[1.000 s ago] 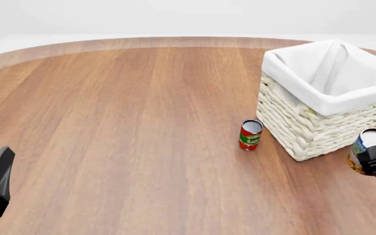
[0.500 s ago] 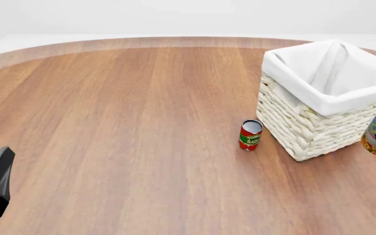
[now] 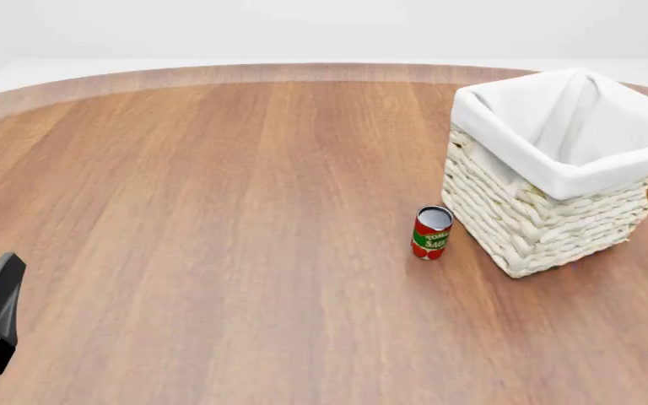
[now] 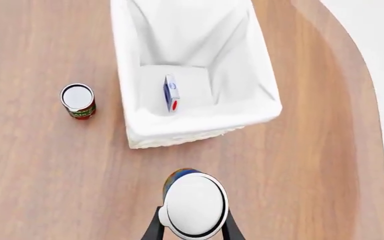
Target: Pick up the alphabet soup and the cream cheese box, and put them in the basket.
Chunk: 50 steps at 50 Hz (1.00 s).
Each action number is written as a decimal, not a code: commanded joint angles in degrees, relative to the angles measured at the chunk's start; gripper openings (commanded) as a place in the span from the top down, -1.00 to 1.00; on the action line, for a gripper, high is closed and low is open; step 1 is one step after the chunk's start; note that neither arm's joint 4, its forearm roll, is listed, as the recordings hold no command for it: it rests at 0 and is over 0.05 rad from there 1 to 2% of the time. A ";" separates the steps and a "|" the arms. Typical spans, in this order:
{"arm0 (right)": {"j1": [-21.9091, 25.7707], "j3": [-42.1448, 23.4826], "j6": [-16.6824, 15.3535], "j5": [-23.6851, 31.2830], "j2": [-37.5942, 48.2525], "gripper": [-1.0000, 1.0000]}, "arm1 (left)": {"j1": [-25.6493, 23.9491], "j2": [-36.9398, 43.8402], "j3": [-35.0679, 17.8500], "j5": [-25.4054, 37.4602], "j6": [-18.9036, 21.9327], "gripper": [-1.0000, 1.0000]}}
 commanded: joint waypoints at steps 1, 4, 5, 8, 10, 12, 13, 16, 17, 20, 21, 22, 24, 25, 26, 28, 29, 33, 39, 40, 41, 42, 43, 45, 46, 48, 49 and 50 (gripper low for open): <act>0.04 -5.31 0.73 1.67 1.30 1.00 | 0.00 0.00 0.00 0.00 0.00 -1.00; 0.19 -5.16 0.69 0.90 1.45 1.00 | 0.00 0.00 0.00 0.00 0.00 -1.00; 0.32 -8.83 0.87 3.87 2.08 1.00 | 0.00 0.00 0.00 0.00 0.00 -1.00; 0.74 -6.19 1.13 1.35 1.67 1.00 | 0.00 0.00 0.00 0.00 0.00 -1.00; 1.26 -7.19 1.65 1.78 1.76 1.00 | 0.00 0.00 0.00 0.00 0.00 -1.00; 1.05 -7.91 1.44 1.73 2.03 1.00 | 0.00 0.00 0.00 0.00 0.00 -1.00; 0.25 -7.89 0.74 1.05 2.80 1.00 | 0.00 0.00 0.00 0.00 0.00 -1.00; 0.25 -7.88 0.73 1.05 2.81 1.00 | 0.00 0.00 0.00 0.00 0.00 -1.00; 0.25 -7.88 0.73 1.05 2.81 1.00 | 0.00 0.00 0.00 0.00 0.00 -1.00; 0.25 -7.88 0.73 1.05 2.81 1.00 | 0.00 0.00 0.00 0.00 0.00 -1.00; 0.25 -7.88 0.73 1.05 2.81 1.00 | 0.00 0.00 0.00 0.00 0.00 -1.00; 0.25 -7.88 0.73 1.05 2.81 1.00 | 0.00 0.00 0.00 0.00 0.00 -1.00; 0.25 -7.88 0.73 1.05 2.81 1.00 | 0.00 0.00 0.00 0.00 0.00 -1.00; 0.25 -7.88 0.73 1.05 2.81 1.00 | 0.00 0.00 0.00 0.00 0.00 -1.00; 0.25 -7.88 0.73 1.05 2.81 1.00 | 0.00 0.00 0.00 0.00 0.00 -1.00; 0.25 -7.88 0.73 1.05 2.81 1.00 | 0.00 0.00 0.00 0.00 0.00 -1.00; 0.25 -7.88 0.73 1.05 2.81 1.00 | 0.00 0.00 0.00 0.00 0.00 -1.00; 0.58 -8.86 1.08 1.67 2.89 1.00 | 0.00 0.00 0.00 0.00 0.00 -1.00; 0.17 -12.69 0.74 1.84 5.35 1.00 | 0.00 0.00 0.00 0.00 0.00 -1.00; 0.49 -13.86 1.00 2.32 5.76 1.00 | 0.00 0.00 0.00 0.00 0.00 -1.00; 0.69 -14.15 1.00 2.45 5.84 1.00 | 0.00 0.00 0.00 0.00 0.00 -1.00; 0.69 -14.15 1.00 2.46 5.84 1.00 | 0.00 0.00 0.00 0.00 0.00 -1.00; 0.74 -14.25 1.01 2.39 5.98 1.00 | 0.00 0.00 0.00 0.00 0.00 -1.00; 0.97 -14.36 0.83 2.25 6.15 1.00 | 0.00 0.00 0.00 0.00 0.00 -1.00; 1.16 -14.91 0.86 2.30 6.48 1.00 | 0.00 0.00 0.00 0.00 0.00 -1.00; 1.23 -15.38 0.75 2.21 6.78 1.00 | 0.00 0.00 0.00 0.00 0.00 -1.00; 1.08 -16.15 0.67 1.82 7.55 1.00 | 0.00 0.00 0.00 0.00 0.00 -1.00; 1.17 -16.60 0.82 1.90 7.87 1.00 | 0.00 0.00 0.00 0.00 0.00 -1.00</act>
